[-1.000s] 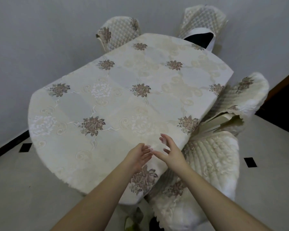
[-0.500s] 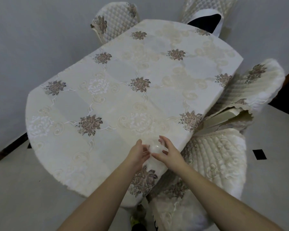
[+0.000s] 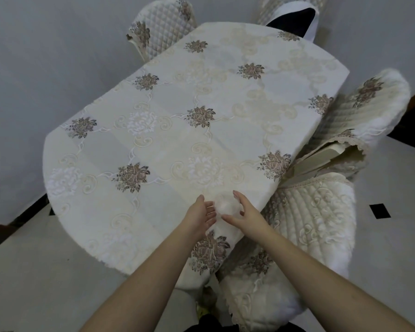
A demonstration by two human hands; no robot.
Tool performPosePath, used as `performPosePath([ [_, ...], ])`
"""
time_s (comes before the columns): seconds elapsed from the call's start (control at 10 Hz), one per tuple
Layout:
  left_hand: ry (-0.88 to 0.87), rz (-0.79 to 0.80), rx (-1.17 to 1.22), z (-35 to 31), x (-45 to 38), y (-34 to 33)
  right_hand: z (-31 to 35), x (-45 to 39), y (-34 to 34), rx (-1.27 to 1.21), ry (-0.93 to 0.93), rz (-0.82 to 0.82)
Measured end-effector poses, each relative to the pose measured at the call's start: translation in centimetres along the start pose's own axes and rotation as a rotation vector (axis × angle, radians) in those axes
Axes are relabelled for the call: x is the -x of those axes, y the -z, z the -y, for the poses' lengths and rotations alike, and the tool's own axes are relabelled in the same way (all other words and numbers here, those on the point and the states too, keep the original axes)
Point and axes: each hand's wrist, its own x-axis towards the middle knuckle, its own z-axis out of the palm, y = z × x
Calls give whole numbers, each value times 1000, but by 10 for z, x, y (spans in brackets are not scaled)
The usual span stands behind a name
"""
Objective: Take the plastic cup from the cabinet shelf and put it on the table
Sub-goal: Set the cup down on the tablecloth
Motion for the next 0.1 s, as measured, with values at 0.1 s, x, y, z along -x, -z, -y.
performPosePath([
  [0.1,10,12,-14,1,4,3,0,2,3,-11,1,-13],
])
